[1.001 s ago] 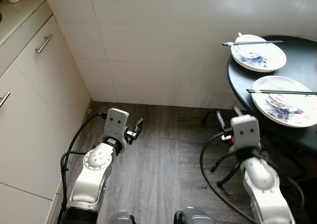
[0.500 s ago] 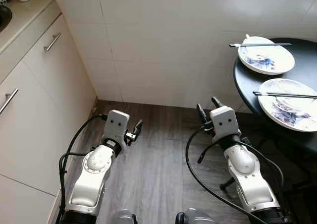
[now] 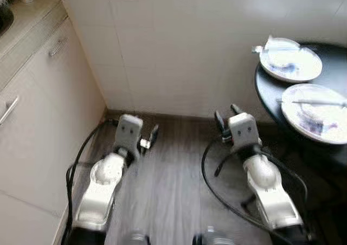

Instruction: Kitchen organization

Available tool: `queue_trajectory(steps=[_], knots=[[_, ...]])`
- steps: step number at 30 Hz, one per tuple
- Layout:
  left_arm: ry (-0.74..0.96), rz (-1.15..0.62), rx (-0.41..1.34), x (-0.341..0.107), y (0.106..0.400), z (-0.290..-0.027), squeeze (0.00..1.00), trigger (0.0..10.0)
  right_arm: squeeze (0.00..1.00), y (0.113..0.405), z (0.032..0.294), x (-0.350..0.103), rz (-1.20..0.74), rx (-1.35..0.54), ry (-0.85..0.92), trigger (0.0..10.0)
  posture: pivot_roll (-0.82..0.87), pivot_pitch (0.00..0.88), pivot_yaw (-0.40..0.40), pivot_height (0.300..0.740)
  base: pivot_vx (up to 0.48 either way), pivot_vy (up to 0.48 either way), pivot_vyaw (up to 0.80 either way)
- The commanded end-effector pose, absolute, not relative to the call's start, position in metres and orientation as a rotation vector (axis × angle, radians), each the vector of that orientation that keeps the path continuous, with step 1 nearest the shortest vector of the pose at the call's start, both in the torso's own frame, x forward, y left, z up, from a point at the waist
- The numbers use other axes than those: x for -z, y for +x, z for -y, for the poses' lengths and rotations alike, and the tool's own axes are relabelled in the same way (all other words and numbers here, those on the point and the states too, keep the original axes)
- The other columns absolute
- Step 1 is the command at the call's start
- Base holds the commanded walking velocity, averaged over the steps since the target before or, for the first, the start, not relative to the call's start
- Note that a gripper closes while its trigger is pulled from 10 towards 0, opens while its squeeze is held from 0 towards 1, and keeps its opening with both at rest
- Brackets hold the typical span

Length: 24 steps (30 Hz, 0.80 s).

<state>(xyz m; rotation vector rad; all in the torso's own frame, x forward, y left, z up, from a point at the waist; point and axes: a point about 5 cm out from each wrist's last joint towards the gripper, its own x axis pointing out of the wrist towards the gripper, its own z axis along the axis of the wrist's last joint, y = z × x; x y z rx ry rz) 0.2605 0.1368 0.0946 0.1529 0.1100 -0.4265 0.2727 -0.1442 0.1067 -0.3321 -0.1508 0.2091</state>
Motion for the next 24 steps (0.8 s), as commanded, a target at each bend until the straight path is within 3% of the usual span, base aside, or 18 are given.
queue_trajectory(steps=[1, 7, 16, 21, 24], knots=[[0.155, -0.074, 0.461, -0.100, 0.262, -0.130, 0.00, 10.0, 0.00, 0.273, 0.149, -0.103, 0.134, -0.190, -0.329, 10.0, 0.08, 0.000, -0.014, 0.740, 0.469, 0.000, -0.80], [0.148, -0.052, 0.410, -0.105, 0.269, -0.135, 0.00, 10.0, 0.00, 0.275, 0.145, -0.107, 0.168, -0.210, -0.395, 10.0, 0.08, 0.000, -0.017, 0.740, 0.457, 0.000, -0.52], [0.122, -0.066, 0.355, -0.101, 0.271, -0.139, 0.00, 10.0, 0.00, 0.280, 0.138, -0.118, 0.228, -0.227, -0.458, 10.0, 0.08, 0.000, -0.022, 0.740, 0.000, 0.000, 0.00], [0.106, -0.069, 0.354, -0.100, 0.272, -0.139, 0.00, 10.0, 0.00, 0.281, 0.141, -0.126, 0.306, -0.155, -0.658, 10.0, 0.08, 0.000, -0.019, 0.740, 0.000, 0.000, 0.00], [0.117, -0.066, 0.360, -0.100, 0.272, -0.138, 0.00, 10.0, 0.00, 0.283, 0.144, -0.122, 0.281, -0.129, -0.689, 10.0, 0.08, 0.000, -0.019, 0.740, 0.000, 0.000, 0.00]])
